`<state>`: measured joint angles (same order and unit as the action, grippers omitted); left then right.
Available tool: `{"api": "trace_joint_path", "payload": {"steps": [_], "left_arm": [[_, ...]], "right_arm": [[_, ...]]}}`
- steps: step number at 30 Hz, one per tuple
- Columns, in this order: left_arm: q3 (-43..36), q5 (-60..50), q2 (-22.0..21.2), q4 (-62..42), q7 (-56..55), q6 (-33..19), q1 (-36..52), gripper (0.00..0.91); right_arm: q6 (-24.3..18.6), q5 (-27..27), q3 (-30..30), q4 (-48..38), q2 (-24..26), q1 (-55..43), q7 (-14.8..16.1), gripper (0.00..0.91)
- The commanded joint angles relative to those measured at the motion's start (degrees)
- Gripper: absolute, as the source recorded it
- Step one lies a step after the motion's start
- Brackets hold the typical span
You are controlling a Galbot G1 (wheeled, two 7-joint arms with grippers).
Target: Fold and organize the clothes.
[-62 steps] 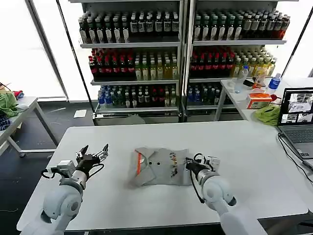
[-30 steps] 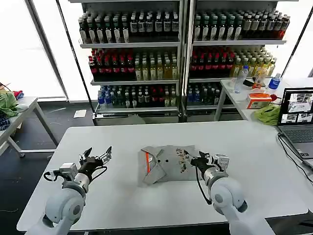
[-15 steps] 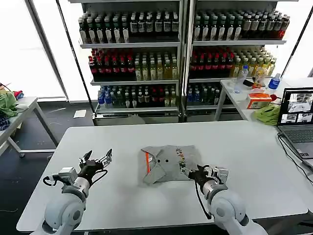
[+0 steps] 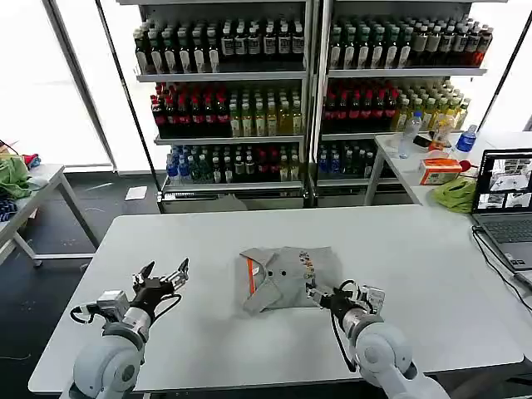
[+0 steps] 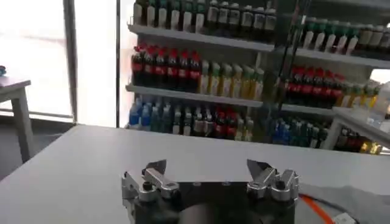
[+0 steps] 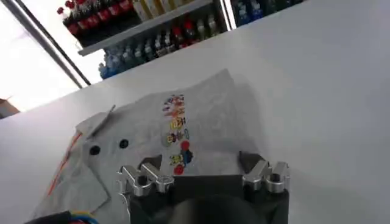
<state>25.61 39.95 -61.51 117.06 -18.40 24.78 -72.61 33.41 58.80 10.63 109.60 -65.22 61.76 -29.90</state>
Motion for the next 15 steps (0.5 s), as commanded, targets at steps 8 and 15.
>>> {"api": "trace_joint_path", "payload": {"steps": [8, 15], "left_arm": [[1.5, -1.8, -4.3, 4.5, 0.1, -2.1, -2.6, 0.907], [1.8, -7.3, -5.5, 6.6, 1.5, -3.8, -4.3, 0.907]], "right_arm": [[-0.2, -23.4, 13.2, 12.6, 3.2, 4.0, 2.1, 0.907], [-0.4, -31.2, 23.7, 11.7, 4.3, 6.6, 3.2, 0.907]]}}
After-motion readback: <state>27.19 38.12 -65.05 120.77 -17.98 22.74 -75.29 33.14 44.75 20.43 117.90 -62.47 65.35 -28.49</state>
